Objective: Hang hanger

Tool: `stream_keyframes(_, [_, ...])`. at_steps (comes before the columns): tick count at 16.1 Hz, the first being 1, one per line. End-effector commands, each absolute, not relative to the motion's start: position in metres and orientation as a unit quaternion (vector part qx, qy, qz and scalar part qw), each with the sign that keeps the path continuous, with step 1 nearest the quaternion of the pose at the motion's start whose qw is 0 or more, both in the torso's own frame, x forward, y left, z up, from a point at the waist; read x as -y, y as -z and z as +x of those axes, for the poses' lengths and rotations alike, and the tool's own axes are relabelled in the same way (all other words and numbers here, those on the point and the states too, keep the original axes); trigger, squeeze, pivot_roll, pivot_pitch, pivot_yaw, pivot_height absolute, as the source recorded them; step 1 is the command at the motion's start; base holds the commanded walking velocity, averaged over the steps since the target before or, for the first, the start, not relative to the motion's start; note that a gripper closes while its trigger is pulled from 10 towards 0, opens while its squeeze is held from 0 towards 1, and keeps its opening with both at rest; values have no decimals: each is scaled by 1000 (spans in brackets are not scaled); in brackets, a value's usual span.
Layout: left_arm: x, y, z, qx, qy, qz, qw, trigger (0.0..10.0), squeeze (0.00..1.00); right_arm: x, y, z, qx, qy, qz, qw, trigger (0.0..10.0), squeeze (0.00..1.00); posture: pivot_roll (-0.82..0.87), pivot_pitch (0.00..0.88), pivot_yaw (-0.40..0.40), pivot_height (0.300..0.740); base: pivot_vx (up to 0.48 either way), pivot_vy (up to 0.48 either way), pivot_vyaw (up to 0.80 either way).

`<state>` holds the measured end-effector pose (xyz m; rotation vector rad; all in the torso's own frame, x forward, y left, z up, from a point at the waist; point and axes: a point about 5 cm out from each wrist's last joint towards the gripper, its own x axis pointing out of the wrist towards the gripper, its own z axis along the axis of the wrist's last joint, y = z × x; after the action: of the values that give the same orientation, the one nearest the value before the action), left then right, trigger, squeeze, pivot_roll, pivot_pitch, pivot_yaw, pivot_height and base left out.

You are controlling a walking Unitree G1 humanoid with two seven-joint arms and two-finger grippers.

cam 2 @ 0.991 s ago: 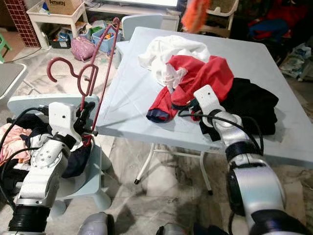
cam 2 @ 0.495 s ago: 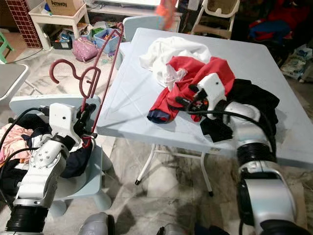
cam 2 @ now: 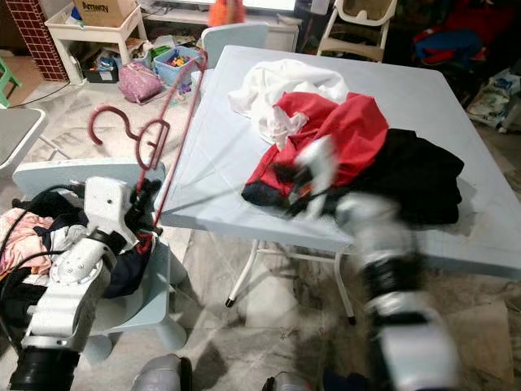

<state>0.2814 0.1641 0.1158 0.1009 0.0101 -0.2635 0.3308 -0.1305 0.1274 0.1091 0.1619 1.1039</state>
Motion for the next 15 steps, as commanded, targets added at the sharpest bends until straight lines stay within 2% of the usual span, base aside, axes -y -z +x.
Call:
stream_keyframes(1, [-164,-121,280,1,138,56,989,10000,0,118,-113,327,-109,-521,47,845,10000,1000,78,48,-31,740,0,0,0])
stream_keyframes(5, [-164,-121,279,0,135,55,989,10000,0,96,-90,321,-155,-486,43,859,10000,1000,80,53,-35,740,0,0,0])
stream_keyframes(6, [-162,-120,278,-1,136,54,989,10000,0,94,-86,330,-159,-424,40,890,10000,1000,80,55,-36,740,0,0,0])
stream_keyframes(7, [-162,-120,278,-2,136,53,989,10000,0,95,-85,335,-160,-396,38,904,10000,1000,80,55,-36,740,0,0,0])
stream_keyframes(9, [-161,-119,278,-3,137,52,989,10000,0,113,-95,357,-139,-259,10,956,10000,1000,81,55,-39,740,0,0,0])
stream_keyframes(11, [-162,-120,280,-2,133,53,990,10000,0,146,-114,375,-108,-128,-23,986,10000,1000,81,58,-43,740,0,0,0])
stream_keyframes(15, [-163,-121,281,0,130,53,990,10000,0,190,-127,382,-102,12,-43,994,10000,1000,78,52,-43,740,0,0,0])
